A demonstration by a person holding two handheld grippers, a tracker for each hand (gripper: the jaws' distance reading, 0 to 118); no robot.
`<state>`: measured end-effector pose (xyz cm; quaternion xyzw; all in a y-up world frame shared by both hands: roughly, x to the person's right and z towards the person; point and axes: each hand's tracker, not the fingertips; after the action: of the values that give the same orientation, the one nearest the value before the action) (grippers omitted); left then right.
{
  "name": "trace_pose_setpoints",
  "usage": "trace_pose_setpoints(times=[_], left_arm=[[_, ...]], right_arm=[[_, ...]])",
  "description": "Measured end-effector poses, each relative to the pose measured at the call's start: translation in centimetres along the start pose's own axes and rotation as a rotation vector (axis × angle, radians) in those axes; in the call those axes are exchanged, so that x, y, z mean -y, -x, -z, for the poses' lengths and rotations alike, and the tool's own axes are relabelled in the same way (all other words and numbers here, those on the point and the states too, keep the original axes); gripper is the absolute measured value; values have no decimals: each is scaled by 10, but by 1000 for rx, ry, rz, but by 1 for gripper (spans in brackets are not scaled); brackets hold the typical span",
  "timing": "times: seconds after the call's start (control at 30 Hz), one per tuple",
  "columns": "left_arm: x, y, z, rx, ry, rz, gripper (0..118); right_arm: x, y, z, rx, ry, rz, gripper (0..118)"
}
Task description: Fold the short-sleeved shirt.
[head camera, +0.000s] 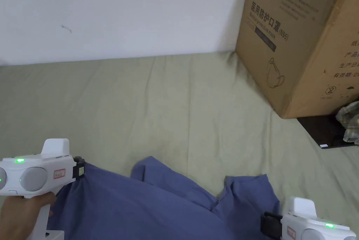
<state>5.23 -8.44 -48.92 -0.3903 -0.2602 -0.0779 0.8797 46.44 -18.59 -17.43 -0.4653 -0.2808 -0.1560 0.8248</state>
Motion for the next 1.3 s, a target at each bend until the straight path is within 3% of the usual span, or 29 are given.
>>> trace_pose_setpoints(times=[0.07,0.13,0.17,0.2,0.4,0.67,1.0,1.3], left_arm=[[2,-3,-11,-1,-7,4,0],[2,-2,-17,-3,-13,-2,0],[4,-2,-20,2,-12,-11,0],[6,-1,-23,2,-10,-23,0],[16,7,-44,-24,-30,-80,0],[6,25,-113,-28,-193,-169,0],[-77,71,-213,-114,-428,-202,0],[-153,88,-265,-181,-591,-180,0]], right_arm=[[10,-1,10,-15,48,-2,72],[19,-2,16,-48,44,6,28],[25,-1,17,-65,41,0,12],[27,1,16,-54,37,-5,5],[18,-11,-9,-54,-106,-28,2],[-43,6,-108,-123,-386,-100,2],[-158,60,-233,-270,-707,-98,2],[-255,93,-291,-310,-941,-137,2]])
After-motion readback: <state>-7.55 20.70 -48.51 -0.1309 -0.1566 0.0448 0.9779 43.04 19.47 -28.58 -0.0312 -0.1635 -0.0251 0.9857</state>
